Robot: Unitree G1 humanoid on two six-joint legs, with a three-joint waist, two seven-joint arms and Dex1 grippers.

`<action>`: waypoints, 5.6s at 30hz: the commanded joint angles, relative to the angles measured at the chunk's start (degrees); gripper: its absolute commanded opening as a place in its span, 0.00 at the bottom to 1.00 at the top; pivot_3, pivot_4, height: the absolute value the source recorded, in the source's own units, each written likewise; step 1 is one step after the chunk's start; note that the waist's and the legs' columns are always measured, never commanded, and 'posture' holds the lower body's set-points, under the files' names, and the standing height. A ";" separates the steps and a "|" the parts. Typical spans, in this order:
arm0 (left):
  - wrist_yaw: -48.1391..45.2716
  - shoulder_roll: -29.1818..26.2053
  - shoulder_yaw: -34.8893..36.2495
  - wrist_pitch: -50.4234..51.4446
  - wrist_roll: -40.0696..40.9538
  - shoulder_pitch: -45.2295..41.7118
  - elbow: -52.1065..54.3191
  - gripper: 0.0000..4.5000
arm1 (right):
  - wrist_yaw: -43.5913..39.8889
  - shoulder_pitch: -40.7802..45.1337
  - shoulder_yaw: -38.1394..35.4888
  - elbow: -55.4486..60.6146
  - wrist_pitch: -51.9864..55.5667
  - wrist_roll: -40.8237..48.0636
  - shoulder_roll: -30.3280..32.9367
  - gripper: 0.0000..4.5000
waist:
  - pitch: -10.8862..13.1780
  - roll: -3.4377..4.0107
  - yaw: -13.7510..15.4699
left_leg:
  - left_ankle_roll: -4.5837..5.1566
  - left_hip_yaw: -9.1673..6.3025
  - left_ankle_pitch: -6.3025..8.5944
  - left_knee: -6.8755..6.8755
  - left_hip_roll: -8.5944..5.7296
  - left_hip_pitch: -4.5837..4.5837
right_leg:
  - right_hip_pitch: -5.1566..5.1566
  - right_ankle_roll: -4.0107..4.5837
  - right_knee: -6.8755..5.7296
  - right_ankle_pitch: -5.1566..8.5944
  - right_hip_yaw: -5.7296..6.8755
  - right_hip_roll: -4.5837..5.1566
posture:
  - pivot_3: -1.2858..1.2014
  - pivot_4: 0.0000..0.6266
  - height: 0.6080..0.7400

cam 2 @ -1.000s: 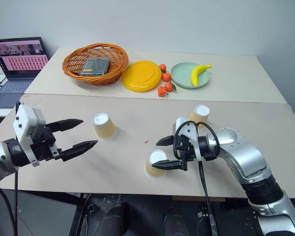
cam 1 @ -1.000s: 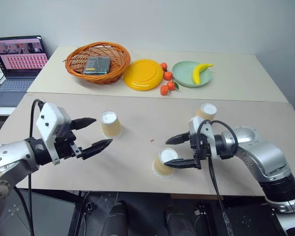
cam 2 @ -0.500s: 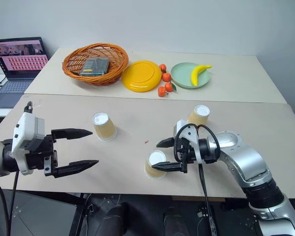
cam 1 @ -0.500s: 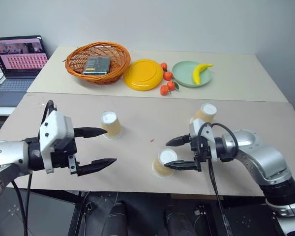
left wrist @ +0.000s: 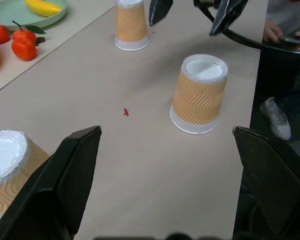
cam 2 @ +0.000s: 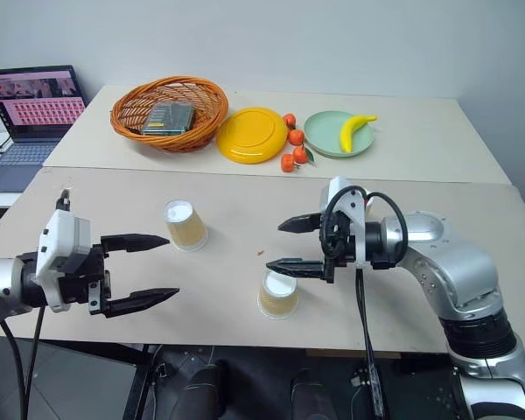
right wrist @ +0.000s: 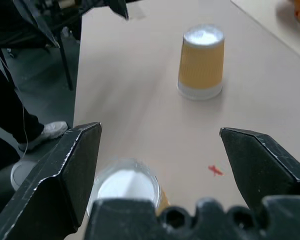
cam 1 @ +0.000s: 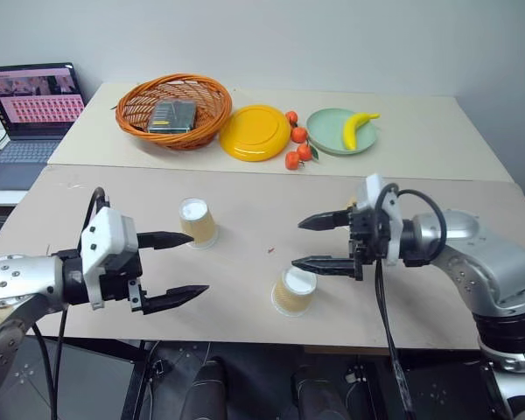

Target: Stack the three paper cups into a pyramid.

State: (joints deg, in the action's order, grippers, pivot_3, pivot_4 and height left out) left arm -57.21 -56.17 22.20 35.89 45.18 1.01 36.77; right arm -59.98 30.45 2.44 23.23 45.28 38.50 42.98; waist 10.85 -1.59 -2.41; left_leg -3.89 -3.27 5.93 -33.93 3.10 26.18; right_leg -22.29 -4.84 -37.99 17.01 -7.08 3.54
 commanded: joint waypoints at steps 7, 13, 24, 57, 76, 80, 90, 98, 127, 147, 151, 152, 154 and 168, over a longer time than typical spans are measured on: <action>-3.30 0.23 -4.54 -3.97 -3.08 -3.60 -3.85 1.00 | -0.59 -3.69 -1.18 7.82 -0.53 1.71 4.16 0.99 | 0.00 0.00 -0.01 | 0.00 0.00 0.00 -0.01 0.00 -0.01 | 0.00 0.01 0.00 0.00 0.00 0.00 | 0.52 0.24 0.94; -3.65 -0.19 -6.94 -3.60 -3.32 -6.77 -4.74 1.00 | 0.69 -6.64 0.20 9.16 -3.34 -1.01 3.33 0.99 | 0.00 -0.01 0.01 | 0.00 0.00 0.00 0.00 0.00 0.00 | -0.01 0.00 0.01 0.01 0.00 0.00 | 0.52 0.24 0.94; -3.19 -0.49 -10.33 -2.25 -3.78 -13.66 -6.82 1.00 | 3.70 -9.88 4.43 6.61 -9.60 -7.88 -0.45 0.99 | 0.00 -0.01 -0.02 | 0.01 0.00 0.00 -0.01 -0.01 0.01 | 0.00 -0.02 0.01 0.02 0.00 0.00 | 0.52 0.24 0.94; -4.71 -1.58 -11.38 -0.83 -4.14 -16.00 -7.17 1.00 | 4.50 -13.14 5.91 3.80 -14.49 -14.16 -2.38 0.61 | 0.00 -0.01 -0.05 | 0.01 -0.01 0.00 -0.02 -0.01 0.00 | 0.01 -0.03 -0.02 0.02 0.01 -0.01 | 0.52 0.24 0.94; 4.00 2.37 -6.54 -0.61 -4.15 -6.77 1.43 1.00 | -2.97 14.42 13.07 -31.29 -26.17 -23.50 -13.59 0.61 | 0.00 0.00 -0.24 | 0.01 -0.02 -0.01 0.01 0.00 0.00 | 0.00 -0.02 -0.05 0.00 0.01 -0.03 | 0.52 0.24 0.94; 6.73 3.19 -4.74 -0.15 -3.32 -3.76 4.32 1.00 | -5.48 17.59 13.99 -38.71 -30.64 -26.14 -15.40 0.61 | 0.00 0.00 -0.17 | 0.01 -0.03 -0.01 0.01 0.00 -0.01 | 0.01 -0.01 -0.05 0.00 0.03 -0.03 | 0.52 0.24 0.94; 9.37 3.30 -1.73 0.58 -1.69 0.75 7.86 1.00 | -9.02 22.10 14.35 -53.14 -38.47 -30.45 -18.03 0.84 | 0.00 0.01 -0.30 | 0.00 -0.03 0.00 0.01 0.00 -0.10 | 0.07 0.01 -0.07 -0.01 0.03 -0.03 | 0.52 0.24 0.94; 10.20 3.51 -2.61 0.25 -1.64 0.42 7.70 1.00 | -9.33 22.12 12.26 -51.65 -39.53 -30.72 -16.95 0.98 | 0.02 0.03 -0.33 | 0.00 -0.02 0.00 0.08 0.00 -0.08 | 0.02 0.01 -0.06 -0.01 0.02 -0.03 | 0.52 0.24 0.94; 10.57 5.41 -6.13 -2.19 -4.29 -10.47 -0.89 1.00 | -6.33 15.25 -6.52 -58.10 -33.84 -26.17 2.95 0.98 | 0.11 0.19 -1.83 | 0.01 0.05 -0.01 0.07 -0.03 -0.07 | 0.02 0.00 -0.05 0.00 -0.08 -0.01 | 0.52 0.24 0.94; 13.93 5.60 -4.49 -0.24 -3.46 -8.05 3.51 1.00 | -6.28 26.29 -2.45 -74.93 -41.89 -32.08 -3.73 0.87 | 0.12 0.21 -1.54 | 0.01 0.01 -0.01 0.05 -0.05 -0.06 | 0.05 -0.02 -0.04 -0.01 -0.04 -0.01 | 0.52 0.24 0.94; 14.86 6.02 -4.71 0.39 -2.60 -6.40 5.51 1.00 | -6.59 26.55 -2.19 -75.49 -42.42 -32.66 -3.62 0.60 | 0.12 0.21 -1.54 | 0.01 0.01 -0.01 0.05 -0.05 -0.06 | 0.05 -0.01 -0.03 -0.01 -0.04 0.00 | 0.52 0.24 0.94; 14.98 6.04 -4.66 0.47 -2.58 -6.36 5.55 1.00 | -6.69 26.54 -2.21 -75.43 -42.44 -32.71 -3.61 0.59 | 0.12 0.21 -1.53 | 0.01 0.00 -0.01 0.05 -0.04 -0.06 | 0.06 -0.01 -0.04 -0.01 -0.03 -0.01 | 0.52 0.24 0.94; 14.83 5.83 -4.72 0.47 -2.65 -6.72 5.20 1.00 | -6.92 26.76 -2.29 -74.93 -41.97 -32.69 -3.55 0.59 | 0.12 0.21 -1.52 | 0.01 0.00 -0.01 0.05 -0.05 -0.07 | 0.06 -0.01 -0.06 -0.01 -0.03 -0.01 | 0.52 0.24 0.94; 13.01 6.17 -7.57 -1.79 -5.13 -8.68 2.78 1.00 | -13.44 21.33 -0.09 -53.10 -29.64 -27.05 -8.64 0.59 | 0.14 0.24 -1.57 | 0.01 -0.02 -0.01 0.07 -0.03 -0.09 | 0.06 -0.01 -0.08 -0.01 -0.02 -0.04 | 0.52 0.24 0.94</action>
State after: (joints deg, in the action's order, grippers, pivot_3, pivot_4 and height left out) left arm -44.01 -50.03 14.31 35.24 40.45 -7.08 39.01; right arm -73.50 52.63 2.28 -33.27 13.99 10.19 34.36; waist 10.99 -1.35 -3.98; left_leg -3.88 -3.29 5.92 -33.88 3.06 26.09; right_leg -22.22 -4.85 -38.06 17.00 -7.10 3.50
